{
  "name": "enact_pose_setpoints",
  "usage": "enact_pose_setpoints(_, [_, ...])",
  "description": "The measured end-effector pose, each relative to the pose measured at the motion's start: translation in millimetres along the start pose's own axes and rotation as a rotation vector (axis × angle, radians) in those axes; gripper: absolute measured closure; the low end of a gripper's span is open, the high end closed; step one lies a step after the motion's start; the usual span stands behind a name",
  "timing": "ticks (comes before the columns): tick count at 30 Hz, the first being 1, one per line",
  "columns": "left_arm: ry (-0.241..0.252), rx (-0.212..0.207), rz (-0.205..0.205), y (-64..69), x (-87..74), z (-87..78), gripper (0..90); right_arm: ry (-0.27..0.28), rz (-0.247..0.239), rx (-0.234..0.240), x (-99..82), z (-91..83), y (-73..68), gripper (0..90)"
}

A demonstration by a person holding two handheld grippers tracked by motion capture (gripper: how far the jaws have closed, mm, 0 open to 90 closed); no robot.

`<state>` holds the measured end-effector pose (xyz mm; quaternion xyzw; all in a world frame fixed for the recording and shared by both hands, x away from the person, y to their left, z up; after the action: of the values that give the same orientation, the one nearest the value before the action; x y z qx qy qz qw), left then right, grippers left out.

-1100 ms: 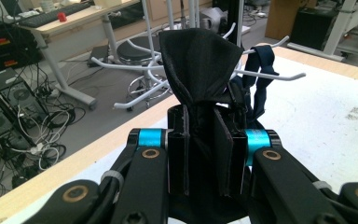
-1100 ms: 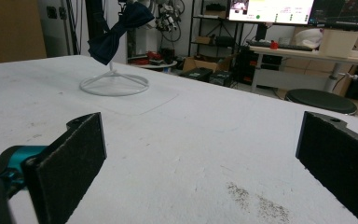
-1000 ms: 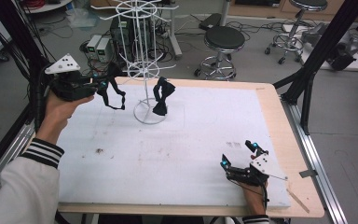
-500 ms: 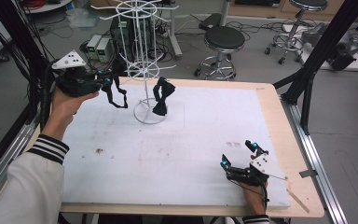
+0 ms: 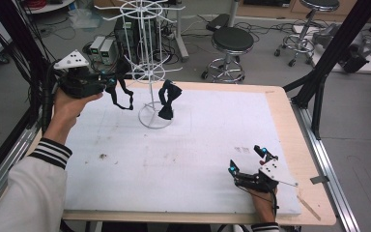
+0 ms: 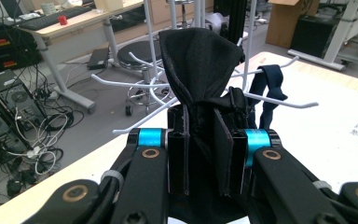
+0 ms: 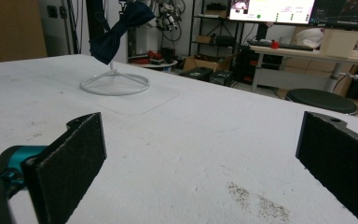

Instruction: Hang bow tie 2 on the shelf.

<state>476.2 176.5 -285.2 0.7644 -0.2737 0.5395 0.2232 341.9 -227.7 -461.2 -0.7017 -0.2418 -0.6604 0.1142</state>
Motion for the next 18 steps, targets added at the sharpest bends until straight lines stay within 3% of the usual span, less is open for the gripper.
enact_pose_setpoints(3, [-0.013,0.005,0.017,1.1,-1.4,2.2,76.7,-0.001,0.001,0.0,-0.1,0.0,0.1,0.8])
enact_pose_setpoints(7, [-0.027,0.016,-0.013,-4.3,-6.1,4.8,76.7,-0.001,0.001,0.0,-0.1,0.0,0.0,0.8])
enact_pose_setpoints(18, [-0.056,0.031,-0.044,-9.7,-20.1,9.6,76.6,0.0,-0.001,0.005,0.0,0.1,-0.2,0.8])
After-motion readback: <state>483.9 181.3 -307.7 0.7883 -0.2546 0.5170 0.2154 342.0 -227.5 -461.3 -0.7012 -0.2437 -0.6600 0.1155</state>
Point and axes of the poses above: each handheld gripper's, and its own axes: z roughly forward along the jaws, x roughly out of its top, y roughly to its right, the point moved 10 cm from there along z, roughly forward along the jaws, and after that the axes turned 6 degrees about -z, right-handed, at the moved point
